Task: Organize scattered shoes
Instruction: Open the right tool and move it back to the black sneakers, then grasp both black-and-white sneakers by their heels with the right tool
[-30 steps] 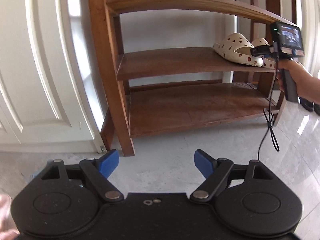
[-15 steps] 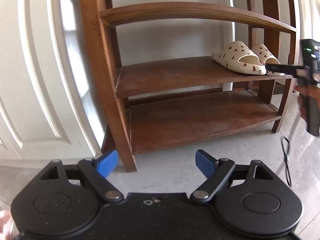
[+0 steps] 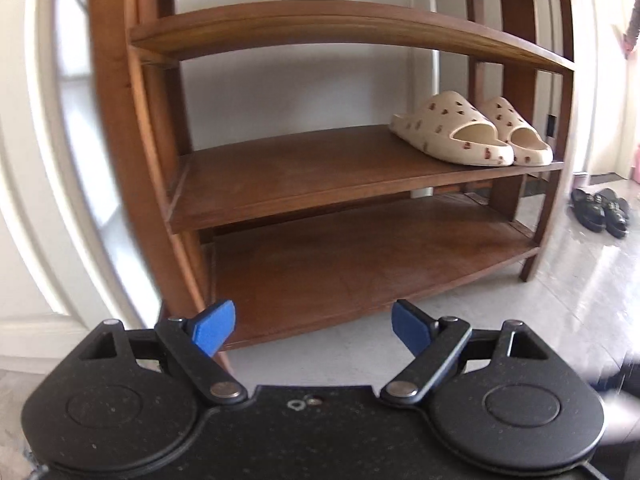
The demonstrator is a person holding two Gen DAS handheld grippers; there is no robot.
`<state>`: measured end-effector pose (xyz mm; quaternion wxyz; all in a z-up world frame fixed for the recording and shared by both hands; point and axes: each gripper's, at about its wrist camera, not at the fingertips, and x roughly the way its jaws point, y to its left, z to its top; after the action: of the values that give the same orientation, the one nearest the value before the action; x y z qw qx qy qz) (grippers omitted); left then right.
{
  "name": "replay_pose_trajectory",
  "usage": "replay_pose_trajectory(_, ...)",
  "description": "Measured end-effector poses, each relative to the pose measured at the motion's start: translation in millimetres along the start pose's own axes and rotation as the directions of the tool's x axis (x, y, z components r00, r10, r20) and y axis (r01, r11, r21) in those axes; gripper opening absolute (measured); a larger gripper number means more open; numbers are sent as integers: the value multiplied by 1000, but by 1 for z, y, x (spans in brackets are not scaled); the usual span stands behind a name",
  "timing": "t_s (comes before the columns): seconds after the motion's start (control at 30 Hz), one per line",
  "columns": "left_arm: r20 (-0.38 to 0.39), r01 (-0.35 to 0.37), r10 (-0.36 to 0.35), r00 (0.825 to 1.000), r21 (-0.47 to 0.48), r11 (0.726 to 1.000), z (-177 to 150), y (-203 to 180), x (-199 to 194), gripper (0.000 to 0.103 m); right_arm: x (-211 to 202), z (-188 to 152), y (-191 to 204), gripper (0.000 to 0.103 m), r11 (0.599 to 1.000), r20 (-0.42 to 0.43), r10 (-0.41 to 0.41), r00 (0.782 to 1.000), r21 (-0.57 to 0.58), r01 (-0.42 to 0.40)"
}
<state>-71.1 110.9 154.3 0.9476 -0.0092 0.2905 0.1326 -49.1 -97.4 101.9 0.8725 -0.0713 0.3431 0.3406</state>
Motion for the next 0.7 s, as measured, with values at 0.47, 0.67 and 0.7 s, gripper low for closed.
replay_pose_trajectory(0.47,-55,66,-77,995,-181,981,-20,53,-8,89,40,-35,112,58,997,-419,-43,907,43,67)
replay_pose_trajectory(0.67,-94,85,-98,991,-134,987,-28,57,8,89,60,-50,126,60,978,-461,-88,883,129,164)
replay_pose_trajectory(0.7,-92,92,-103,990,-112,989,-29,56,9,89,63,-51,127,61,977,-468,-88,879,133,169)
